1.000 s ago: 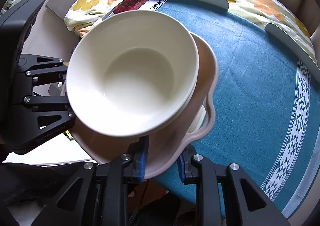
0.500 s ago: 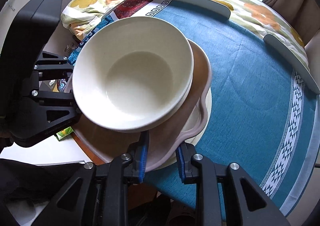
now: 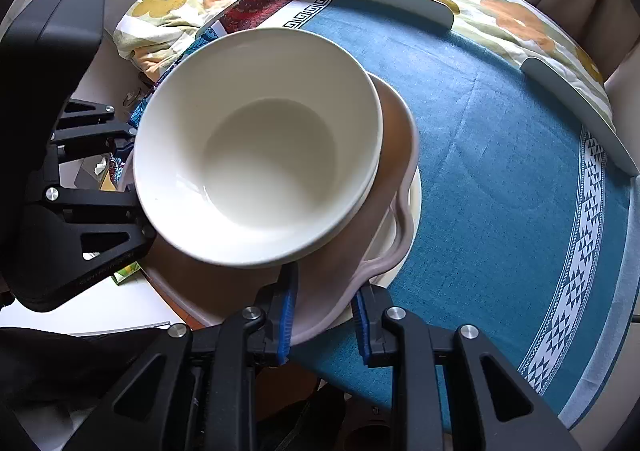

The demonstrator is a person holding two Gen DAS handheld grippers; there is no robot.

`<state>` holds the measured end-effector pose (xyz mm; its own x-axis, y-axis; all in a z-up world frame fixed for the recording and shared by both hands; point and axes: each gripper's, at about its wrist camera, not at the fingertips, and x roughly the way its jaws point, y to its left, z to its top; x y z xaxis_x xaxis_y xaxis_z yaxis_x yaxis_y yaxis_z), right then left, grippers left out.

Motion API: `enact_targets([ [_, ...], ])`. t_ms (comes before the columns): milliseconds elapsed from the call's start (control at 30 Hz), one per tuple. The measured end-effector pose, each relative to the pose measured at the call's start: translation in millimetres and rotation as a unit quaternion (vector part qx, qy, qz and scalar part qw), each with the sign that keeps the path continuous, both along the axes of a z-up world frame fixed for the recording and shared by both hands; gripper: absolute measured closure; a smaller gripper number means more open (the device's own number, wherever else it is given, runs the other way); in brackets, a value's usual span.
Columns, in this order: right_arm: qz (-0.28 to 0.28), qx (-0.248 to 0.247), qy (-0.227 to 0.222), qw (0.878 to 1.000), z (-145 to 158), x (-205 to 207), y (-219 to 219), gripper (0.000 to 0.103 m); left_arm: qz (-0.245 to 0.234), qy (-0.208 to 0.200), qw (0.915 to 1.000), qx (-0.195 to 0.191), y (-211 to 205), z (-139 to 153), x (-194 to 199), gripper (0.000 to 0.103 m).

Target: Organize plates and bowls

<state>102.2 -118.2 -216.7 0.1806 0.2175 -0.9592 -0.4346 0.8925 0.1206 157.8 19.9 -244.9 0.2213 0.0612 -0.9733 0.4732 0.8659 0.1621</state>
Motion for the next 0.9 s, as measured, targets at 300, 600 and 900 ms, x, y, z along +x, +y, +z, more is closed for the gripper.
enact_targets([
  [300,-0.007,-0.005,0.005,1.0,2,3,2,0.079,-0.003,-0.002,1.0,-0.004,4,3,-5,0.047],
  [600,-0.05,-0.001,-0.012,0.999,32,-15,-9,0.079,0.009,-0.027,0.9995,-0.017,16,37,-23,0.047],
  [900,-0.092,0.058,-0.163,0.981,144,-83,-35,0.079,0.093,-0.177,0.9726,-0.118,23,161,-84,0.047],
])
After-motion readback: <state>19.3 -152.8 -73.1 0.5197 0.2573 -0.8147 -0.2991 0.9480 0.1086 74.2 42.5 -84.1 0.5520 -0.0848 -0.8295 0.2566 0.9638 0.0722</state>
